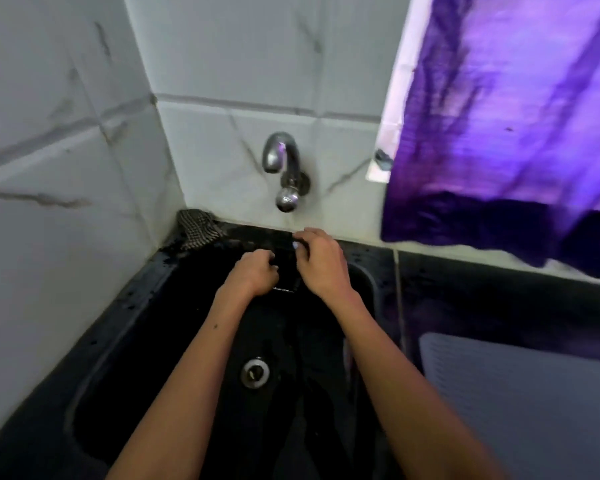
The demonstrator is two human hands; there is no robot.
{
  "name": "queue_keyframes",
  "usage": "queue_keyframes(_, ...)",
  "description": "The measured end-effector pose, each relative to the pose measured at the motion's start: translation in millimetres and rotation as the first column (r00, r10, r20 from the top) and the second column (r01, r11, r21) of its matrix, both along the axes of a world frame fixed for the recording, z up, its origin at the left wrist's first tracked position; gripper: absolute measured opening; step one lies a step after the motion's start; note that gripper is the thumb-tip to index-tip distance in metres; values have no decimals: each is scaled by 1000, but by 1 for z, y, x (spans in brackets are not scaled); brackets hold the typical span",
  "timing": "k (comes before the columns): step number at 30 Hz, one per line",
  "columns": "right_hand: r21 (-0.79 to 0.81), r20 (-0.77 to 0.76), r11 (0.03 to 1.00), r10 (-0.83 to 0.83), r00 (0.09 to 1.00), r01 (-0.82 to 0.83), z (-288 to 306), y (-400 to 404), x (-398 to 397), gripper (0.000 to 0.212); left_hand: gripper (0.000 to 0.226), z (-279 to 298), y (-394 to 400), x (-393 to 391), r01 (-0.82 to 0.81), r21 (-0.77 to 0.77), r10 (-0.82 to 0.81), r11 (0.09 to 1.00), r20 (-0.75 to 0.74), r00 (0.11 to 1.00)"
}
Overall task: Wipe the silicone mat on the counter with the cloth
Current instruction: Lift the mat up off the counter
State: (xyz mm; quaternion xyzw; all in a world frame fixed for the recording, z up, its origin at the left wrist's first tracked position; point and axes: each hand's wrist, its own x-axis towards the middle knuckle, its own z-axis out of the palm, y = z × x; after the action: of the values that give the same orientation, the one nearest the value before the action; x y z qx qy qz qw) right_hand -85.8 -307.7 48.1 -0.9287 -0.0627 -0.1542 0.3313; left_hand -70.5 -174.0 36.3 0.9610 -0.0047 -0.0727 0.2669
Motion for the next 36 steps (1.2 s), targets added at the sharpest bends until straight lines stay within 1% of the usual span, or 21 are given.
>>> queue_keyframes(4,42,-29,986,-160,987,161,-7,-83,-57,28,43,-8,-70,-57,40,-121,-38,992,17,999)
queue_keyframes(9,58,-148,922,-372,916,383,-24,-188,-128,28,43,-28,-162,-127,25,-230,-25,973,4,1000)
queue_keyframes(13,104,-233,854,-477,848,509,-41,-264,-183,28,30,-43,-223,-173,2,-231,-4,973,-7,1000)
queue_keyframes(16,69,-296,788,-570,767,612,-54,-316,-223,29,32,-54,-258,-201,-49,-176,50,983,1,999)
queue_keyframes(18,63,-322,750,-610,725,659,-64,-346,-245,31,34,-60,-271,-215,-116,-156,117,981,1,993)
queue_keyframes(20,38,-350,716,-643,681,697,-73,-375,-266,32,32,-66,-279,-226,-174,-140,175,975,-9,985)
queue_keyframes(22,1,-379,672,-685,622,740,-80,-398,-284,31,30,-70,-282,-233,-217,-115,215,969,-24,976)
queue_keyframes(25,-59,-407,613,-736,541,788,-86,-428,-307,30,34,-72,-284,-242,-265,-97,261,959,-56,964)
queue_keyframes(28,-120,-418,599,-754,507,792,-89,-445,-316,32,36,-71,-285,-243,-297,-101,289,949,-88,953)
queue_keyframes(32,-163,-471,565,-765,439,809,-89,-460,-319,39,38,-70,-287,-242,-305,-96,295,948,-105,950)
queue_keyframes(36,-171,-511,577,-745,428,799,-87,-471,-315,43,40,-69,-287,-235,-338,-93,323,937,-146,935)
